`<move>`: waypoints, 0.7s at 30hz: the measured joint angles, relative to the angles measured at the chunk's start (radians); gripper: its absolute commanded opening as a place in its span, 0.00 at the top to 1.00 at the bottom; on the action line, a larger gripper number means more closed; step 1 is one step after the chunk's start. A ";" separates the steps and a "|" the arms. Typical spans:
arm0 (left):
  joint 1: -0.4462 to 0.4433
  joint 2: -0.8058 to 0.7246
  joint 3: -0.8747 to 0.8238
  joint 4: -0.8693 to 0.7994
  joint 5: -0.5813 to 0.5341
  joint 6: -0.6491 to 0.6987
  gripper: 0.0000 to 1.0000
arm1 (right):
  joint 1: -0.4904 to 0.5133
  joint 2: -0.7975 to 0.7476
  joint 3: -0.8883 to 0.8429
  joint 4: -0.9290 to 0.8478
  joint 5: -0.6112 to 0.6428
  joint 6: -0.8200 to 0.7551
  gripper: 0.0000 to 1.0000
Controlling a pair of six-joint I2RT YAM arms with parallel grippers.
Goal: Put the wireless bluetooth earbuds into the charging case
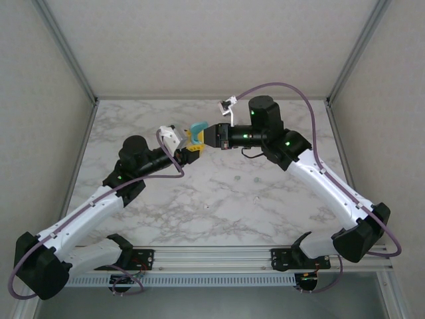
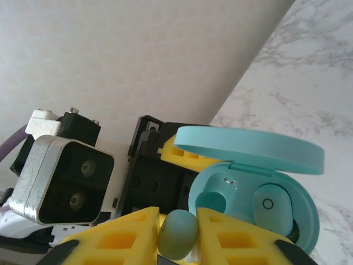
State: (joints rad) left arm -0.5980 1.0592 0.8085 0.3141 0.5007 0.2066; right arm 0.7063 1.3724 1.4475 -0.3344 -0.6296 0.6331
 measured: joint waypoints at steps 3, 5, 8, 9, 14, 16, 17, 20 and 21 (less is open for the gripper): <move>-0.001 0.011 0.000 0.000 0.004 0.000 0.75 | 0.007 0.000 0.000 0.000 0.026 -0.014 0.76; -0.001 0.016 0.000 0.000 0.004 0.000 0.75 | 0.013 0.000 0.000 0.001 0.036 -0.019 0.76; -0.001 0.017 0.000 0.000 0.004 0.000 0.75 | 0.019 0.002 0.001 0.001 0.048 -0.021 0.76; -0.001 0.017 0.000 0.000 0.004 0.000 0.75 | 0.021 0.005 0.003 0.000 0.056 -0.021 0.76; -0.001 0.017 0.000 0.000 0.004 0.000 0.75 | 0.029 0.029 0.018 -0.003 0.085 -0.032 0.76; -0.001 0.017 0.000 0.000 0.004 0.000 0.75 | 0.031 0.039 0.019 -0.004 0.089 -0.035 0.76; -0.001 0.017 0.000 -0.001 0.003 0.000 0.75 | 0.034 0.043 0.020 -0.005 0.095 -0.038 0.76; -0.001 0.017 0.000 -0.007 0.000 0.000 0.75 | 0.044 0.051 0.033 -0.024 0.120 -0.043 0.76; -0.001 0.017 0.000 -0.006 0.000 0.000 0.75 | 0.046 0.051 0.037 -0.029 0.126 -0.043 0.76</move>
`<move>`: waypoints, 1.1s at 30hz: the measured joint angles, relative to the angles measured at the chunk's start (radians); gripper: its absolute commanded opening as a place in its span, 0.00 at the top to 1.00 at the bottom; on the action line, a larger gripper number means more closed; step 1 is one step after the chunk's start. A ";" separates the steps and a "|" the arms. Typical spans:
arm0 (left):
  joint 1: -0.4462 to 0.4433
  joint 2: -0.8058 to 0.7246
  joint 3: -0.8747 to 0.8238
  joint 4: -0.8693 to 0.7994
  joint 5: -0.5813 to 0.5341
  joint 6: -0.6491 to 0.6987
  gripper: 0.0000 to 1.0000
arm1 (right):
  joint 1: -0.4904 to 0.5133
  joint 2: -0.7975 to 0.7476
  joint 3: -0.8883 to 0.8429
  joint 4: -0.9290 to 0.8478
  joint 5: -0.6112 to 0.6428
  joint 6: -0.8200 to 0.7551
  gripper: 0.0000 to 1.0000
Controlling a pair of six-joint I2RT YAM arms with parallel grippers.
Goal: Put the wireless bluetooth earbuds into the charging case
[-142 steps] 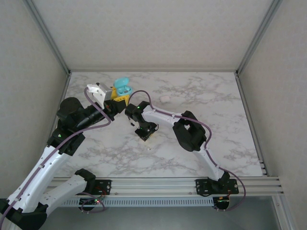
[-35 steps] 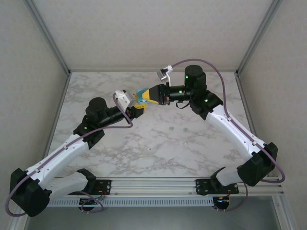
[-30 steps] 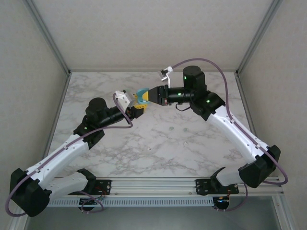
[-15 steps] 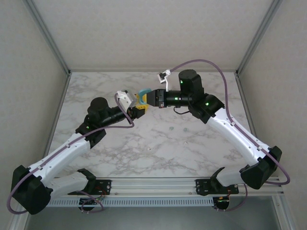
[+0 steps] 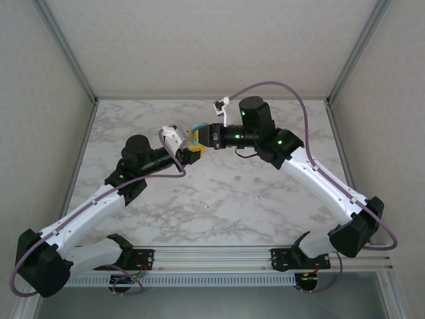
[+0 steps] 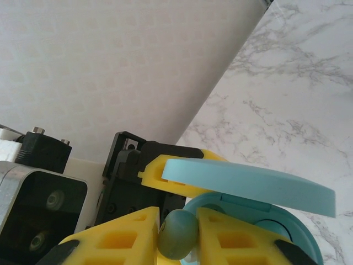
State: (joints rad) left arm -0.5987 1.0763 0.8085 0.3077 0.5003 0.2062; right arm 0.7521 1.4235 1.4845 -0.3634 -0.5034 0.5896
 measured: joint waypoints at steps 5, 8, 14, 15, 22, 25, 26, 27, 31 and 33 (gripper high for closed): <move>0.000 0.000 -0.001 0.002 -0.005 0.000 0.75 | 0.011 0.019 0.041 -0.052 0.027 -0.008 0.75; 0.000 0.000 -0.006 0.003 -0.008 0.000 0.75 | 0.021 0.034 0.071 -0.098 0.058 -0.025 0.74; 0.000 0.000 -0.009 0.002 -0.011 0.000 0.75 | 0.037 0.055 0.117 -0.154 0.093 -0.044 0.69; 0.000 0.000 -0.009 0.003 -0.011 0.000 0.75 | 0.039 0.057 0.124 -0.161 0.100 -0.048 0.69; 0.000 0.000 -0.009 0.006 -0.011 0.000 0.76 | 0.045 0.064 0.156 -0.203 0.127 -0.055 0.66; 0.000 0.000 -0.009 0.011 -0.011 -0.001 0.76 | 0.045 0.064 0.170 -0.225 0.142 -0.056 0.65; 0.000 0.000 -0.009 0.011 -0.011 -0.002 0.76 | 0.045 0.064 0.174 -0.233 0.146 -0.056 0.65; 0.000 0.000 -0.009 0.012 -0.011 -0.003 0.76 | 0.045 0.064 0.175 -0.237 0.148 -0.056 0.65; 0.000 0.000 -0.009 0.013 -0.011 -0.004 0.76 | 0.045 0.064 0.183 -0.253 0.155 -0.059 0.65; 0.000 0.000 -0.009 0.015 -0.011 -0.004 0.76 | 0.045 0.064 0.186 -0.255 0.156 -0.059 0.65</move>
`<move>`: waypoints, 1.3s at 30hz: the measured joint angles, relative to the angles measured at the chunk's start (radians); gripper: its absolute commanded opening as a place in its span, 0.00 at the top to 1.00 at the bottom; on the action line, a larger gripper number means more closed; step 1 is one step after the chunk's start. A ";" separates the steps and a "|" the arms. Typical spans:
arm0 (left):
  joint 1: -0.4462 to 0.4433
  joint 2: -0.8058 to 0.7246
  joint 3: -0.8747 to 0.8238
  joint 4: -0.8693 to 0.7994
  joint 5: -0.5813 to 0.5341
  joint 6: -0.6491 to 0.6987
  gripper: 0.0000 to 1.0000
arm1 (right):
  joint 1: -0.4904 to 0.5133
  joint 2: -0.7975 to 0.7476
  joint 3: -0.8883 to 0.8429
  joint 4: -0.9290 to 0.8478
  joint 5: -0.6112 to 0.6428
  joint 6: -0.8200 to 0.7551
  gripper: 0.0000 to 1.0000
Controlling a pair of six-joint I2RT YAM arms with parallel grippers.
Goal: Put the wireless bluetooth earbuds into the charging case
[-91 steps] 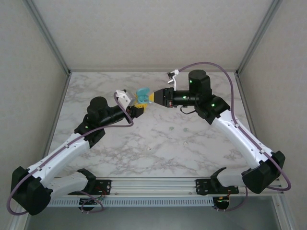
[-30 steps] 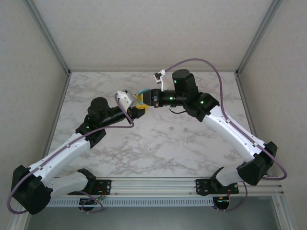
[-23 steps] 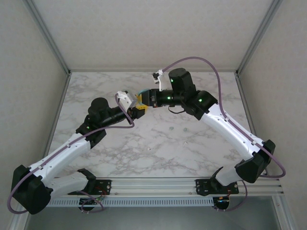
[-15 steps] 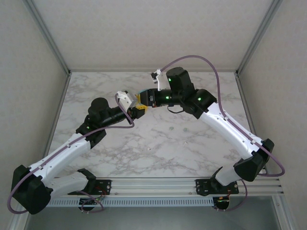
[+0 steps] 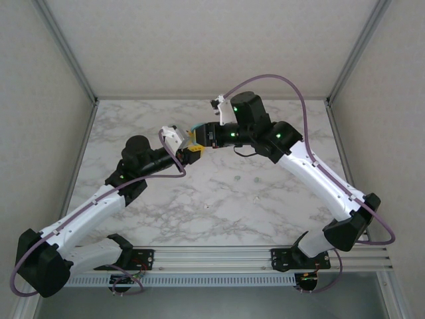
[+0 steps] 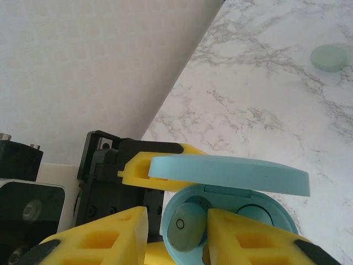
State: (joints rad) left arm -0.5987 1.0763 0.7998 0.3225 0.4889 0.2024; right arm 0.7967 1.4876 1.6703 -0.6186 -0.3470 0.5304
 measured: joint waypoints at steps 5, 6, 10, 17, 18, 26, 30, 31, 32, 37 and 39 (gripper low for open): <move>0.000 0.000 0.000 0.003 0.000 0.000 0.76 | 0.000 0.000 0.002 0.000 0.000 0.000 0.65; 0.000 0.000 0.000 0.003 0.000 0.000 0.76 | 0.000 -0.001 0.002 0.000 0.000 0.000 0.65; 0.000 0.000 0.000 0.003 -0.001 0.000 0.76 | 0.000 -0.007 0.002 0.000 0.000 0.000 0.65; 0.000 0.000 0.000 0.003 -0.003 0.000 0.76 | 0.000 -0.064 -0.005 0.003 0.004 0.001 0.64; 0.000 0.000 0.000 0.003 -0.004 0.000 0.76 | 0.000 -0.076 -0.007 0.007 0.003 0.001 0.64; 0.000 0.000 0.000 0.003 0.000 0.000 0.76 | -0.003 -0.151 -0.041 0.030 0.115 -0.007 0.60; 0.000 -0.001 0.000 -0.010 0.018 0.002 0.75 | -0.030 -0.136 -0.032 0.021 0.164 -0.002 0.58; 0.000 -0.001 0.000 -0.013 0.026 0.004 0.75 | -0.043 -0.124 -0.025 0.017 0.164 0.005 0.57; 0.000 -0.002 0.000 -0.020 0.032 0.005 0.75 | -0.057 -0.105 -0.010 0.010 0.164 0.013 0.55; -0.002 -0.010 0.000 -0.050 0.060 0.012 0.75 | -0.105 0.018 0.093 -0.036 0.135 0.038 0.48; -0.002 -0.011 0.000 -0.055 0.066 0.012 0.75 | -0.107 0.070 0.136 -0.058 0.109 0.040 0.48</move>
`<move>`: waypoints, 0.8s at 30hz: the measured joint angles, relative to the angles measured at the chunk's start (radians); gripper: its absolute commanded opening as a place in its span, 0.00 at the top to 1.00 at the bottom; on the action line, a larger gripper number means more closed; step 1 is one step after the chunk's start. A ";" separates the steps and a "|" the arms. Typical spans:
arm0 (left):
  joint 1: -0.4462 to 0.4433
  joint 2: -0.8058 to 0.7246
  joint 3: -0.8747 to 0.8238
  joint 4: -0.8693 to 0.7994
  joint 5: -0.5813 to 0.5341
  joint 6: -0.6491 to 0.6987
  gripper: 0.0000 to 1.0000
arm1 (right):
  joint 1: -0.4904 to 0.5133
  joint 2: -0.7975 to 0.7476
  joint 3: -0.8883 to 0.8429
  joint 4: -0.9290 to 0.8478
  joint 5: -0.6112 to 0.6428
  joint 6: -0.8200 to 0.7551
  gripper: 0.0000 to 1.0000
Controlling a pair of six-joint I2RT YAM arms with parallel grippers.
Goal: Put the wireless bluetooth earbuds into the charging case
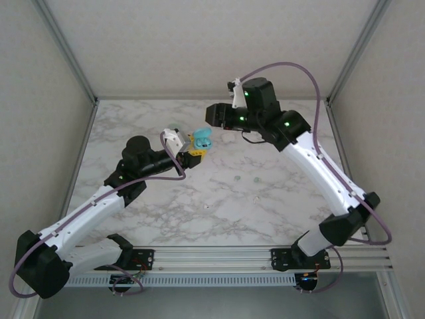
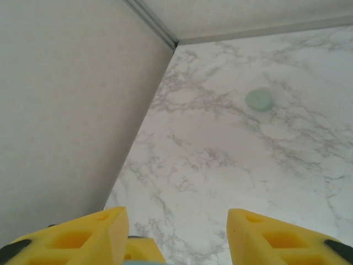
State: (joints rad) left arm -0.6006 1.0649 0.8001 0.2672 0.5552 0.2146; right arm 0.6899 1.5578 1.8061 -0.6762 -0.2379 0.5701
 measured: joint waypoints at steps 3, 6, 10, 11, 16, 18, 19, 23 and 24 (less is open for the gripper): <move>-0.001 0.000 0.004 -0.010 0.006 0.000 0.75 | 0.000 0.057 0.039 -0.029 -0.046 -0.001 0.47; -0.003 0.000 0.009 -0.011 0.005 0.000 0.75 | 0.000 0.084 0.045 -0.059 -0.094 -0.003 0.46; -0.006 -0.001 0.011 -0.016 -0.011 -0.001 0.75 | -0.003 0.074 0.024 -0.067 -0.151 -0.005 0.45; -0.006 -0.001 0.011 -0.013 -0.014 -0.002 0.75 | -0.003 0.064 0.005 -0.064 -0.166 -0.005 0.45; -0.008 -0.002 0.011 0.002 -0.018 -0.014 0.75 | -0.016 -0.026 -0.139 0.002 -0.245 0.033 0.43; -0.011 -0.002 0.011 0.009 -0.018 -0.020 0.75 | -0.037 -0.070 -0.206 0.053 -0.285 0.064 0.41; -0.011 -0.003 0.011 0.012 -0.018 -0.023 0.74 | -0.044 -0.087 -0.235 0.078 -0.304 0.081 0.40; -0.011 -0.003 0.011 0.031 -0.017 -0.035 0.74 | -0.087 -0.157 -0.370 0.230 -0.415 0.182 0.38; -0.011 -0.003 0.011 0.036 -0.018 -0.040 0.74 | -0.098 -0.164 -0.396 0.270 -0.446 0.211 0.37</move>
State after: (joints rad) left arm -0.6117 1.0618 0.8116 0.3035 0.5377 0.1745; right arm 0.5919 1.3937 1.4105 -0.4065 -0.6842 0.7811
